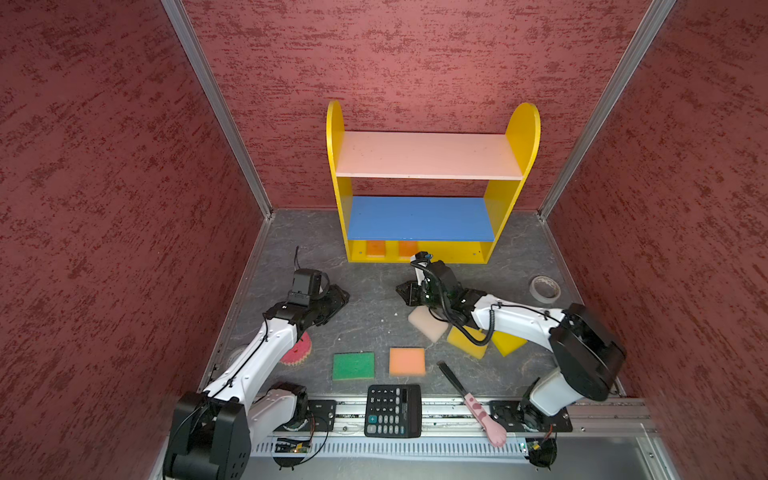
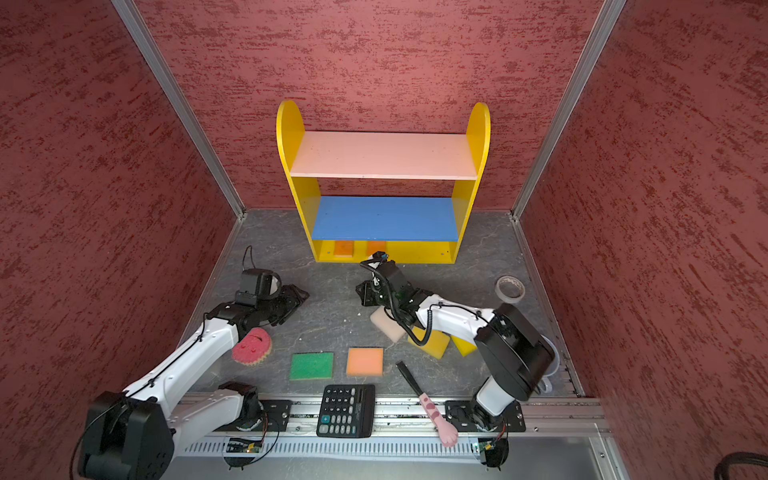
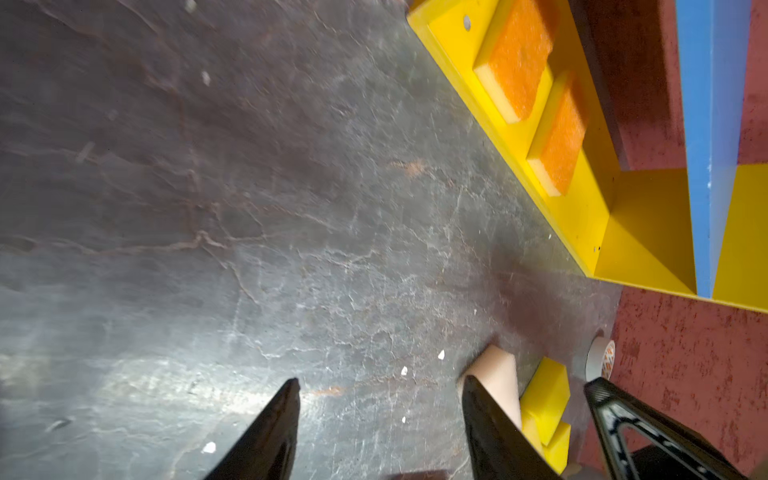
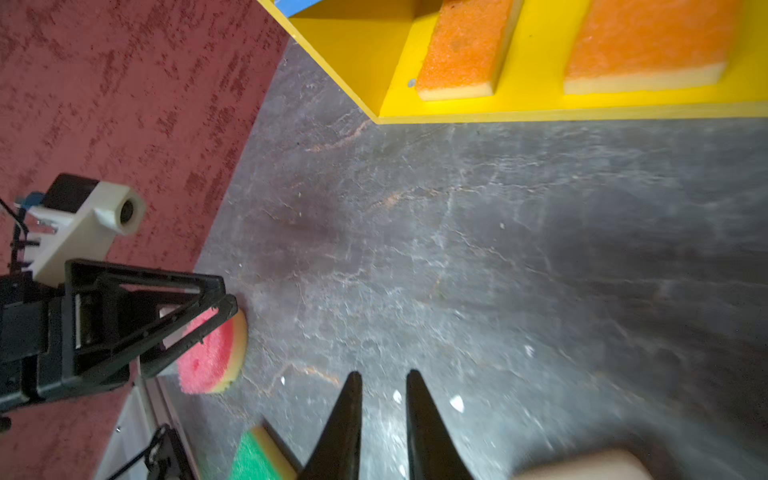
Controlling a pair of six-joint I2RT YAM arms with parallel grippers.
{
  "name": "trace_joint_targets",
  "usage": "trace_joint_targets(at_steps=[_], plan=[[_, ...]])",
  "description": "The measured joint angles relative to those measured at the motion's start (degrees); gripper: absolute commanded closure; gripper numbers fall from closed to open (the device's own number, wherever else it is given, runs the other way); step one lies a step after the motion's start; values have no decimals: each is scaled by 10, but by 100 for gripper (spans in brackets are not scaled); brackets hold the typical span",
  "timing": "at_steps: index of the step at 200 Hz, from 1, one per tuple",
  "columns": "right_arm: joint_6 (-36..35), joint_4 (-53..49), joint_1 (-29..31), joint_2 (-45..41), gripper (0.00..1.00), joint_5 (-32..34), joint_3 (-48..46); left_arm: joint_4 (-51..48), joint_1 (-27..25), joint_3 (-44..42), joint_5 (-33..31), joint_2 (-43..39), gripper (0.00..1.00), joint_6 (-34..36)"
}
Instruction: Place and organize the cleaning sponges onto the shelf
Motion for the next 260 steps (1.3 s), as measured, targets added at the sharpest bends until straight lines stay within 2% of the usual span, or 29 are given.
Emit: trace_joint_targets(at_steps=[21,51,77,111,152,179,200,213,229,249,260], plan=[[-23,-57,0,-72,76,48,-4,0,-40,6,-5,11,35,-9],[-39,-127,-1,-122,75,65,-5,1,-85,7,-18,15,44,-21],[-57,-186,-1,-128,62,28,-15,3,-134,7,-28,28,46,-29],[-73,-239,2,-128,59,-29,-34,11,-180,7,-36,48,46,-53],[-83,-229,24,-128,59,-83,-52,15,-218,18,-55,64,44,-72],[-85,-215,51,-122,61,-92,-73,5,-237,32,-71,60,43,-78],[-82,-196,68,-118,61,-95,-98,-24,-249,31,-82,49,52,-84],[-80,-184,78,-118,61,-95,-116,-55,-258,29,-91,34,53,-87],[-79,-173,89,-118,61,-94,-128,-104,-269,21,-106,1,51,-95],[-80,-150,104,-114,57,-88,-127,-176,-284,8,-127,-65,38,-118],[-81,-131,111,-106,55,-84,-122,-217,-293,2,-139,-110,35,-134]])
